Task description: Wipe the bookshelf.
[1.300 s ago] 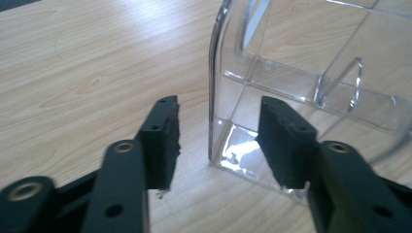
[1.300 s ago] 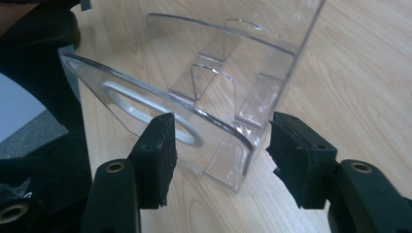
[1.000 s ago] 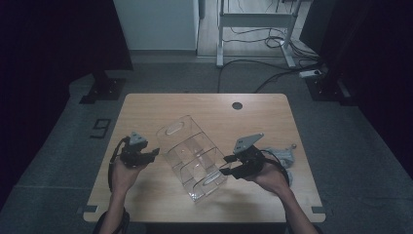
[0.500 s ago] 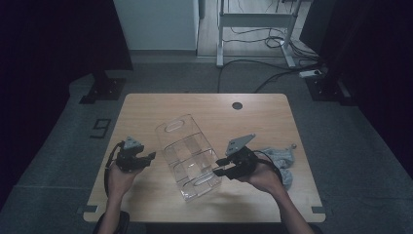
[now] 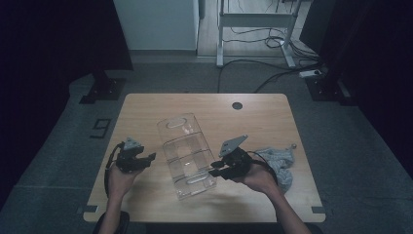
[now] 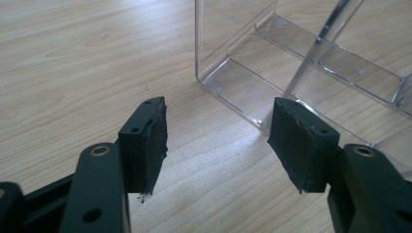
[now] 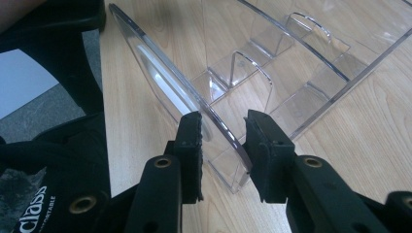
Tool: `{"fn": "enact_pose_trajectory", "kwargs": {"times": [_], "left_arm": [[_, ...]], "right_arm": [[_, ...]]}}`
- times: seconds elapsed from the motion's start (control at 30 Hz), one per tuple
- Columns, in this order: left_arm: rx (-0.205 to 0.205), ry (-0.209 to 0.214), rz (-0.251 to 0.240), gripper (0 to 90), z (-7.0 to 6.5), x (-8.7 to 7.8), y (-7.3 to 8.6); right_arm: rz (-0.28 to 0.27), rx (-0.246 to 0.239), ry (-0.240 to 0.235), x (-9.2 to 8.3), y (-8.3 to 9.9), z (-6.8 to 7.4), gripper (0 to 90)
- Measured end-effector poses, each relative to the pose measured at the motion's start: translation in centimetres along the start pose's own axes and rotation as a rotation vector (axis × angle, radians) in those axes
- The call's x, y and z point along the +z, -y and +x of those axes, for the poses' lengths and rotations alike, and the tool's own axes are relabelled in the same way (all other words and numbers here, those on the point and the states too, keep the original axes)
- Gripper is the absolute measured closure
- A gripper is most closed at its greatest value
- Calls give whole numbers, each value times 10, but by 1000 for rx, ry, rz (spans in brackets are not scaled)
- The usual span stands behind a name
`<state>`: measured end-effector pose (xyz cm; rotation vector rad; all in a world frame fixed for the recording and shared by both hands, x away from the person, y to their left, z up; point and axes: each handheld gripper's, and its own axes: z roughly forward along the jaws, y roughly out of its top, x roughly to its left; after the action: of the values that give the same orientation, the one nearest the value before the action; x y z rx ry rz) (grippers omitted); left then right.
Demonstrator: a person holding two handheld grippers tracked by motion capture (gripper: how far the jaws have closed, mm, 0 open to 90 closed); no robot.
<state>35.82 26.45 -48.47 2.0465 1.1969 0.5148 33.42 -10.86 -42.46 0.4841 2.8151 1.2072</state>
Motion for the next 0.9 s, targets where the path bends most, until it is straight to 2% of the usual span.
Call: {"fn": "enact_pose_trajectory", "kwargs": {"times": [0.37, 0.73, 0.9], "left_arm": [[-1, 5, 1, 354, -1, 2, 1], [-22, 20, -25, 223, -1, 1, 0], [-12, 25, -24, 213, -3, 2, 0]], "right_arm": [[6, 27, 21, 0, -1, 0, 737], [10, 62, 59, -2, 0, -5, 766], [12, 70, 79, -3, 0, -6, 791]]}}
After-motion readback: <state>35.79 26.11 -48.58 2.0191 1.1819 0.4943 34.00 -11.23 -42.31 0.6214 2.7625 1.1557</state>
